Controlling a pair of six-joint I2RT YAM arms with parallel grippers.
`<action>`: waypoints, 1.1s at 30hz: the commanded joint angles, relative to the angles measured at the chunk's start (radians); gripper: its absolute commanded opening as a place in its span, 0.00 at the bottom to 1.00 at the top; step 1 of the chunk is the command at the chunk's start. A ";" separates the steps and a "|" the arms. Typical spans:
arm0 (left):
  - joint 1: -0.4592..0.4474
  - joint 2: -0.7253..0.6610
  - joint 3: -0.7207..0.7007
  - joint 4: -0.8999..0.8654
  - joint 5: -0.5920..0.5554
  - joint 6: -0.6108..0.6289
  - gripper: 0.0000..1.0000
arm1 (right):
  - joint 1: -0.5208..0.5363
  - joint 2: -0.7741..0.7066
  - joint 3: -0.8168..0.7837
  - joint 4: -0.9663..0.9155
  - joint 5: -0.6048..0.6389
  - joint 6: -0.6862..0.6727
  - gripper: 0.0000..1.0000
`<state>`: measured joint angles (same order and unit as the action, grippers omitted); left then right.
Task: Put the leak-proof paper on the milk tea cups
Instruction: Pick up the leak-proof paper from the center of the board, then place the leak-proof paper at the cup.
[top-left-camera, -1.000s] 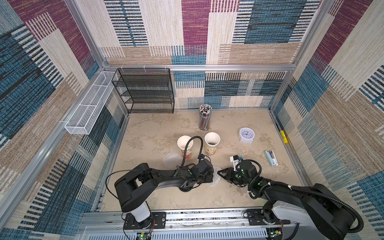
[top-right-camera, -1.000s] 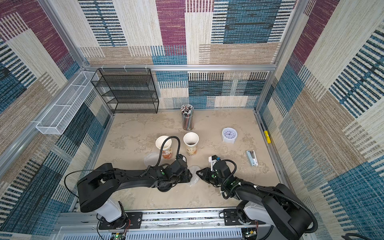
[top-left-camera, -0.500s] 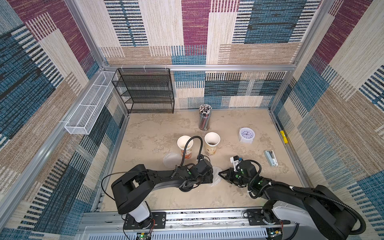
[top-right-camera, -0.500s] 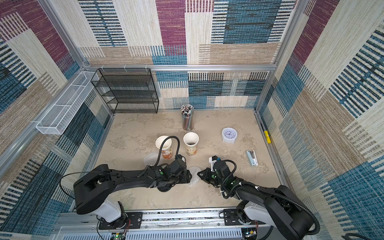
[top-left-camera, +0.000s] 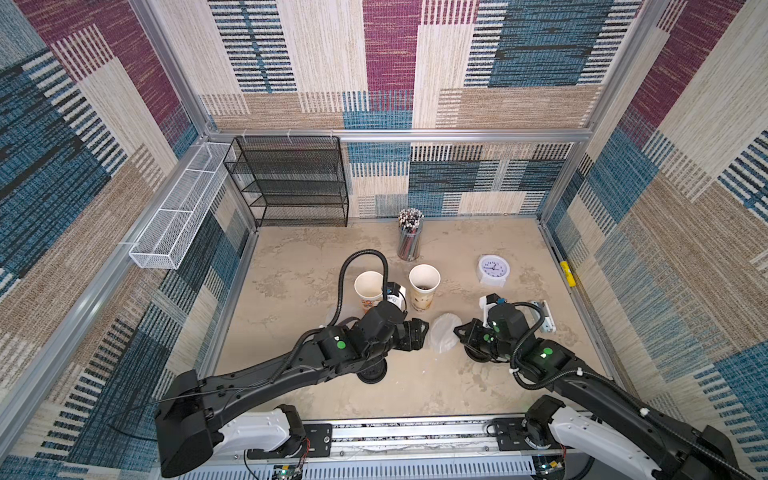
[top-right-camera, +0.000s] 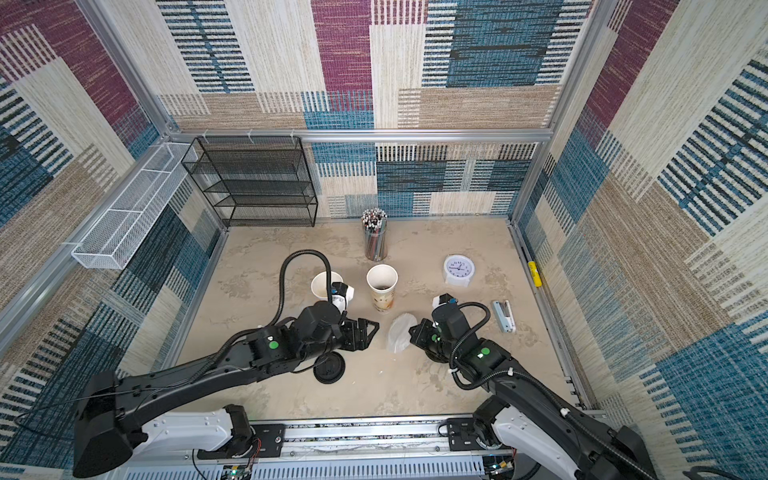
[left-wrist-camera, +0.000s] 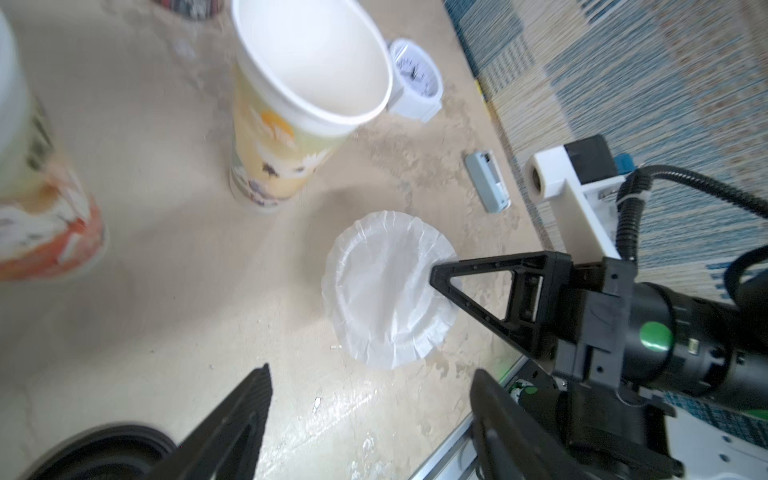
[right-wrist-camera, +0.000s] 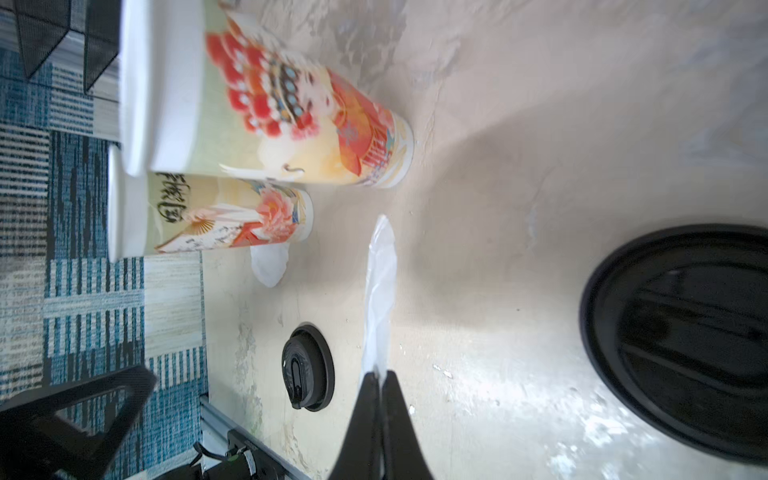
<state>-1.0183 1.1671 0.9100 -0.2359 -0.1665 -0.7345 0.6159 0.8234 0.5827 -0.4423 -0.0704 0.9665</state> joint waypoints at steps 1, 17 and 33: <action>0.045 -0.038 0.066 -0.119 -0.077 0.115 0.79 | 0.001 -0.021 0.131 -0.206 0.157 -0.039 0.00; 0.372 0.147 0.396 -0.150 0.276 0.070 0.80 | -0.087 0.334 0.504 0.184 -0.218 -0.279 0.00; 0.387 0.362 0.539 -0.253 0.364 0.100 0.79 | -0.215 0.544 0.502 0.158 -0.362 -0.357 0.00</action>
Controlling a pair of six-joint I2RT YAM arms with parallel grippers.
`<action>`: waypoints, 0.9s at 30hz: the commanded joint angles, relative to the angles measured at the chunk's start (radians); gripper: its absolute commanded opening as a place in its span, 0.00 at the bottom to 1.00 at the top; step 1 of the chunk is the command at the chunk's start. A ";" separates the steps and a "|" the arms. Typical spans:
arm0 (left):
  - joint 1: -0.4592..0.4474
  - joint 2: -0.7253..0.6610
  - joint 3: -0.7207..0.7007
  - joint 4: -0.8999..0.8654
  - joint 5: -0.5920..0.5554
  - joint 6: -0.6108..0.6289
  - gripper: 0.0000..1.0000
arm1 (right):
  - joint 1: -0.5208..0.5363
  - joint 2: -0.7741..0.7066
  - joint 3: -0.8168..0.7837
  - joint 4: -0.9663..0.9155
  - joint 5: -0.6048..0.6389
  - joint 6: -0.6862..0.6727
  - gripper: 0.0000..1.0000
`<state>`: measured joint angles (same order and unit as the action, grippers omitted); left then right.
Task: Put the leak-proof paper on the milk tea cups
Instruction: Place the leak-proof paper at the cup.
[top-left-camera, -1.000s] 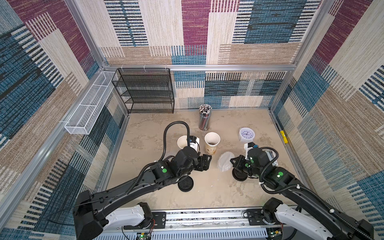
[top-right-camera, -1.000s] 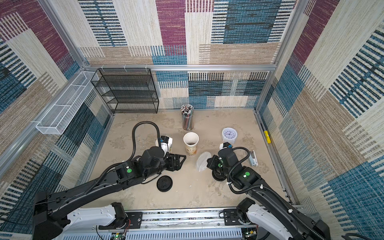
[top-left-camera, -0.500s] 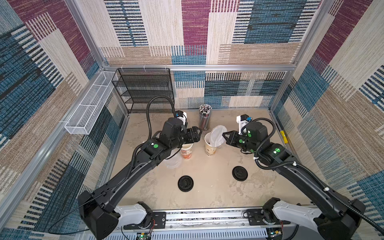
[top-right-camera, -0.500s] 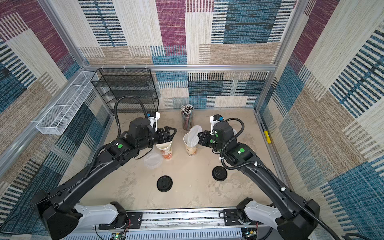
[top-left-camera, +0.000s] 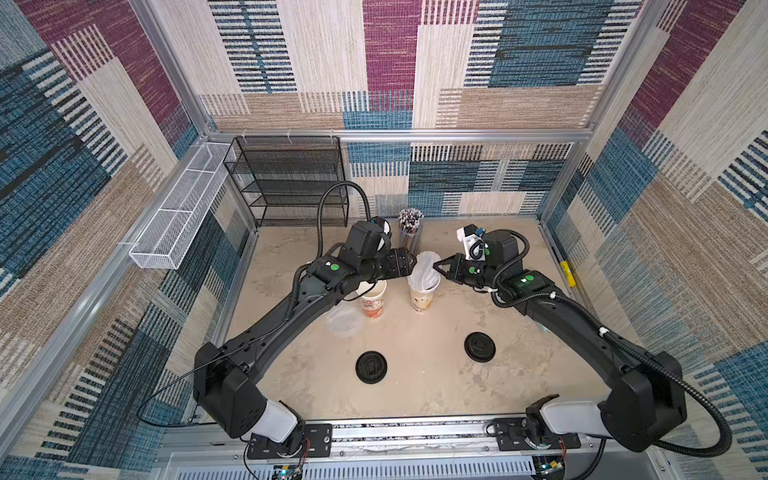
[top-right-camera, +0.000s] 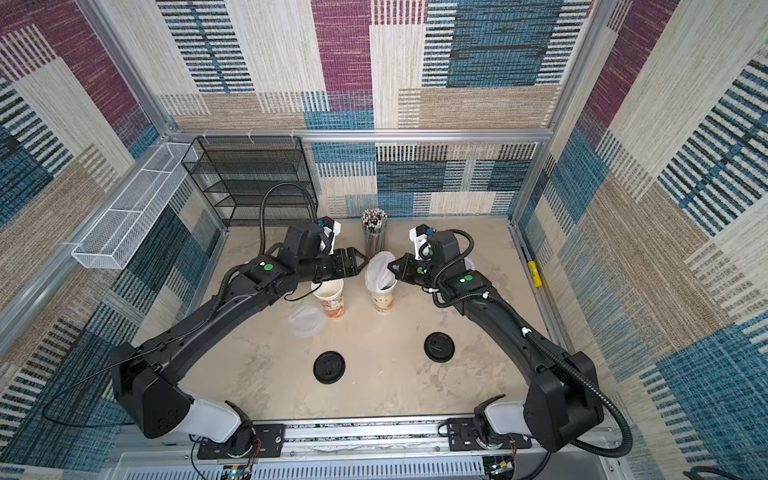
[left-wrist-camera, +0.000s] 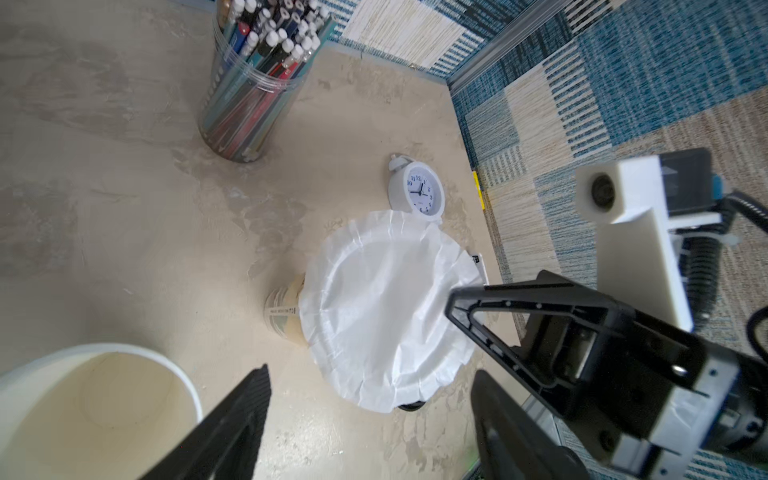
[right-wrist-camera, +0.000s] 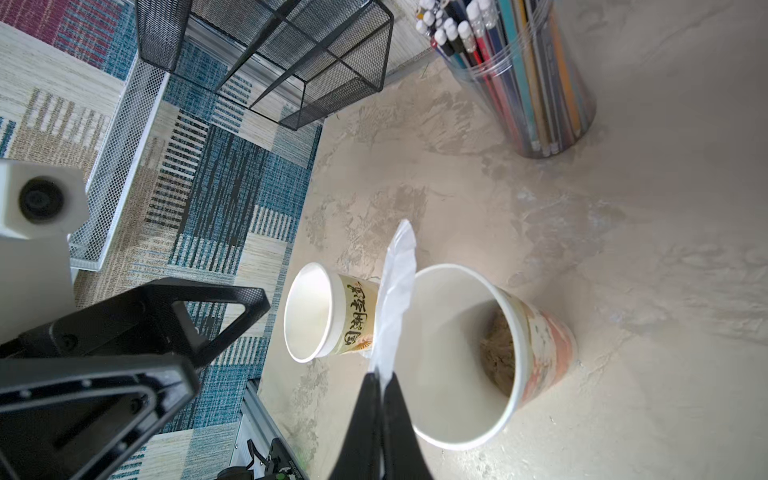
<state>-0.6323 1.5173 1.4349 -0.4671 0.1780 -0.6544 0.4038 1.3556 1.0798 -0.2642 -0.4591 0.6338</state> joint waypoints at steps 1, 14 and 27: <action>0.000 0.020 0.020 -0.024 0.020 0.025 0.79 | -0.003 0.019 0.002 -0.023 0.035 -0.027 0.00; 0.000 0.125 0.092 -0.068 0.032 0.041 0.73 | -0.006 0.057 0.013 -0.081 0.119 -0.048 0.06; 0.000 0.135 0.091 -0.075 0.027 0.039 0.73 | -0.006 0.064 0.029 -0.122 0.162 -0.059 0.21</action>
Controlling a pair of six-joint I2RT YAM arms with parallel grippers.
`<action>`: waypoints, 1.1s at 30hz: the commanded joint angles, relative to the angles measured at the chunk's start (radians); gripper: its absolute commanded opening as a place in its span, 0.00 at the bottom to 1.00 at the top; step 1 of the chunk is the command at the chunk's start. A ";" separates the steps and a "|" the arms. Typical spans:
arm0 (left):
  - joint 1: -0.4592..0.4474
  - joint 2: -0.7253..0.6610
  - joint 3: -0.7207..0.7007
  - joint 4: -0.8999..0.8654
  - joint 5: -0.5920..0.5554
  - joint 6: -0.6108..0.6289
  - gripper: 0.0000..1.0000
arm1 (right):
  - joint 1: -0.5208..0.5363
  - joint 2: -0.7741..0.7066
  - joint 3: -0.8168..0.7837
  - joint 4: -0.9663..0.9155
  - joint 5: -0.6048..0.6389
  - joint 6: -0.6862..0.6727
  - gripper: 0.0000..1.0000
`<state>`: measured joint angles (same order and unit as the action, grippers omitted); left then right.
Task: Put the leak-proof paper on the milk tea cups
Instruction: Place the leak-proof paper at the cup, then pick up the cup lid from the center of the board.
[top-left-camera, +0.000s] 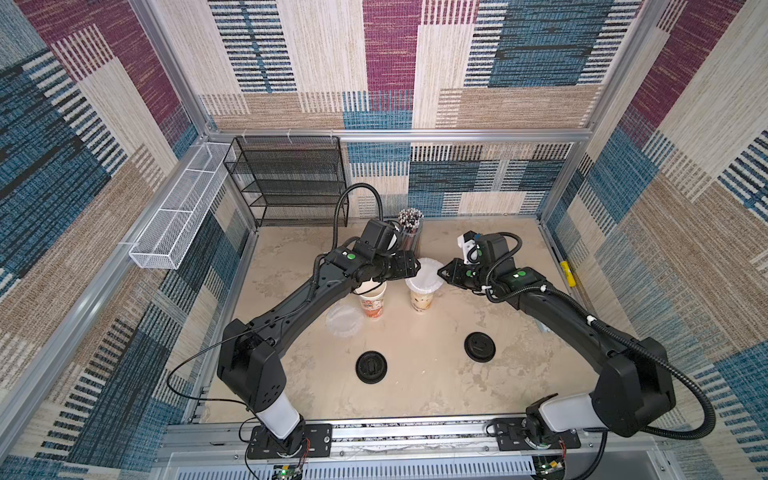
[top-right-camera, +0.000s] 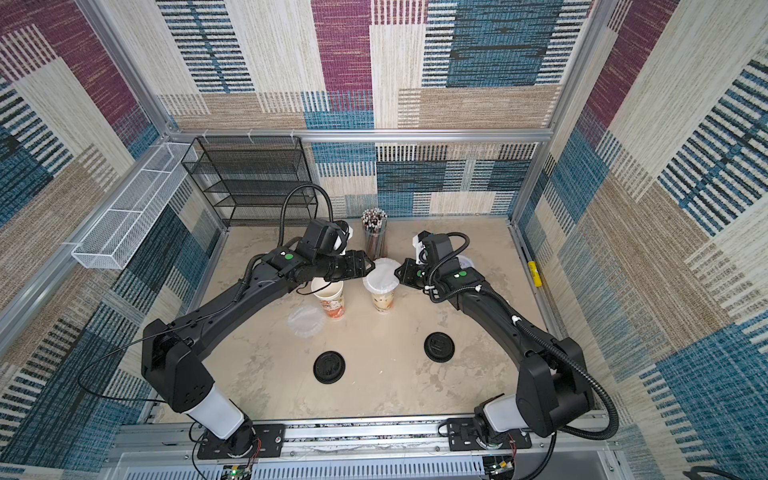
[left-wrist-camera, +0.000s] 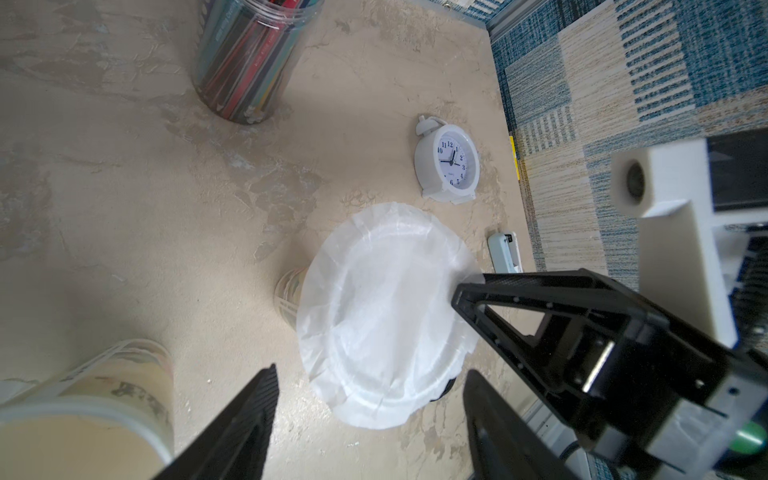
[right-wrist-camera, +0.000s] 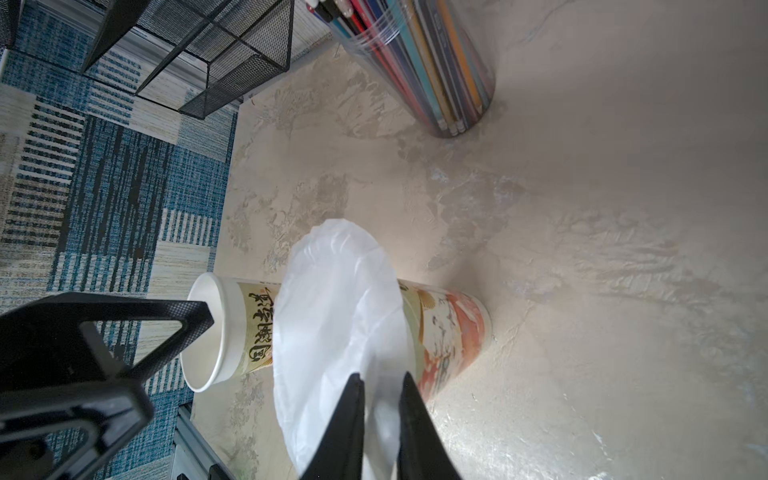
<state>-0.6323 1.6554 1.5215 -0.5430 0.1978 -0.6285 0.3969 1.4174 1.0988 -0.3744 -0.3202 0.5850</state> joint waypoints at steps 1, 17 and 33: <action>0.000 -0.002 0.005 0.000 0.006 0.010 0.73 | 0.000 0.002 0.009 -0.012 0.026 -0.010 0.22; 0.000 -0.017 0.008 0.011 0.004 0.004 0.74 | 0.000 -0.085 0.007 -0.118 0.218 -0.004 0.37; 0.000 -0.129 -0.100 0.120 -0.067 -0.028 0.74 | 0.016 -0.158 -0.322 -0.475 0.330 0.222 0.91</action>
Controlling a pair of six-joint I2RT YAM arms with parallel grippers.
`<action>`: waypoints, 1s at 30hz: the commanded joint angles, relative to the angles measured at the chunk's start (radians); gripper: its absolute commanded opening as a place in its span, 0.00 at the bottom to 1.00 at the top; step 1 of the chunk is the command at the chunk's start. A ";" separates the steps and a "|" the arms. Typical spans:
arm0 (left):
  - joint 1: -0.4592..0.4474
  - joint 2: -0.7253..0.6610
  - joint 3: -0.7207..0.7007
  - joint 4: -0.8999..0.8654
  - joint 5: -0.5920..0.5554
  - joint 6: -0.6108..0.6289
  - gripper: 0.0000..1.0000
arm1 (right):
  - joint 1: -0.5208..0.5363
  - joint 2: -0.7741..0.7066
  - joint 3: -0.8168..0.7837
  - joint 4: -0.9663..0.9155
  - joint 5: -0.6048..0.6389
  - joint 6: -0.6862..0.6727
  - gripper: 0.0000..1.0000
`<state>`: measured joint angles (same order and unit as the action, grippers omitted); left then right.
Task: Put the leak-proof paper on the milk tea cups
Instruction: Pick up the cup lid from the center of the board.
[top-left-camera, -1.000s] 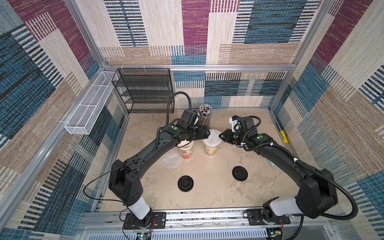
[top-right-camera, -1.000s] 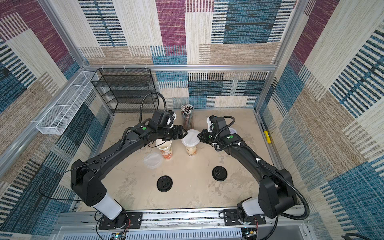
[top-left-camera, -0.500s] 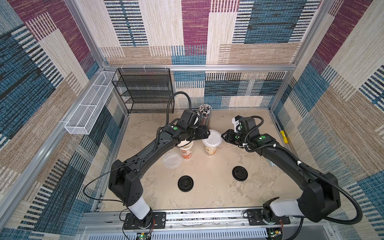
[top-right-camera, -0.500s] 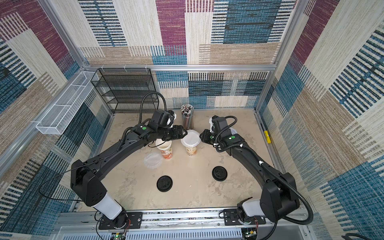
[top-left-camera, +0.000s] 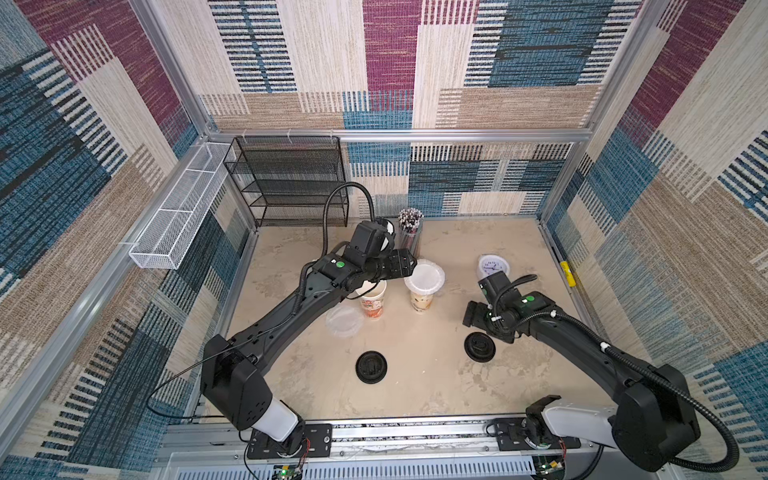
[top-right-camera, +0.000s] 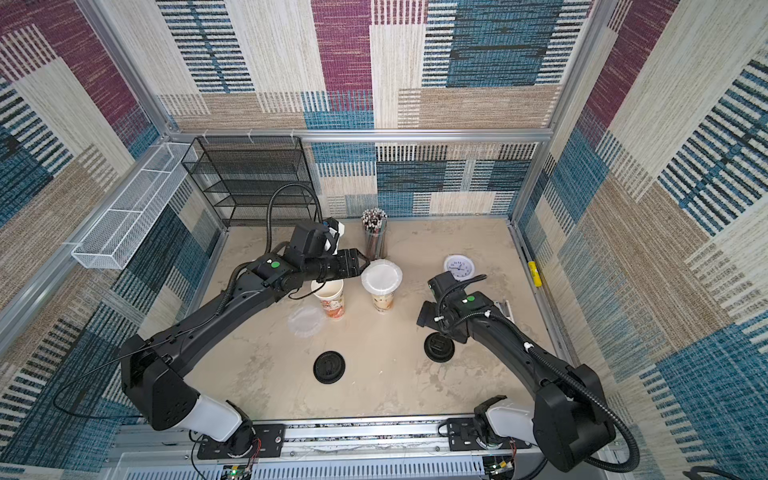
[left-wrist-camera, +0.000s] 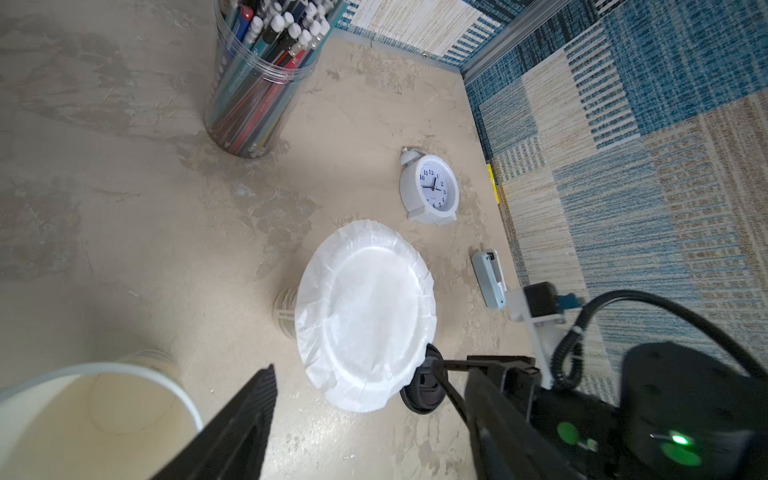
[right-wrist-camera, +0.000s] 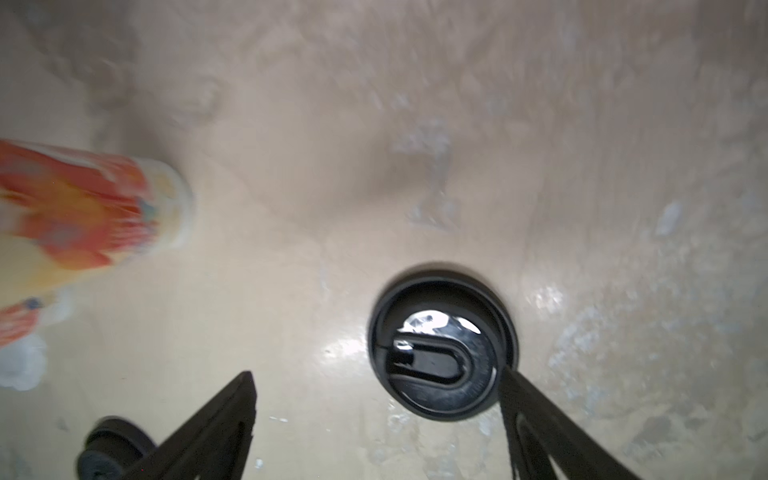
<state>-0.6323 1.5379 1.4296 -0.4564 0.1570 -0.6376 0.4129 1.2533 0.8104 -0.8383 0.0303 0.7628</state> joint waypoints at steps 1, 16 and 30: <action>0.001 -0.014 -0.009 0.031 -0.027 -0.019 0.74 | 0.000 0.013 -0.047 0.008 -0.023 0.043 0.91; 0.000 -0.047 -0.034 0.023 -0.043 -0.020 0.74 | 0.001 0.130 -0.059 0.081 -0.004 0.001 0.83; 0.003 -0.056 -0.041 0.022 -0.046 -0.016 0.74 | 0.003 0.174 -0.073 0.096 -0.002 0.004 0.82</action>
<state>-0.6308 1.4899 1.3903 -0.4534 0.1326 -0.6518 0.4149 1.4174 0.7437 -0.7567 0.0120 0.7609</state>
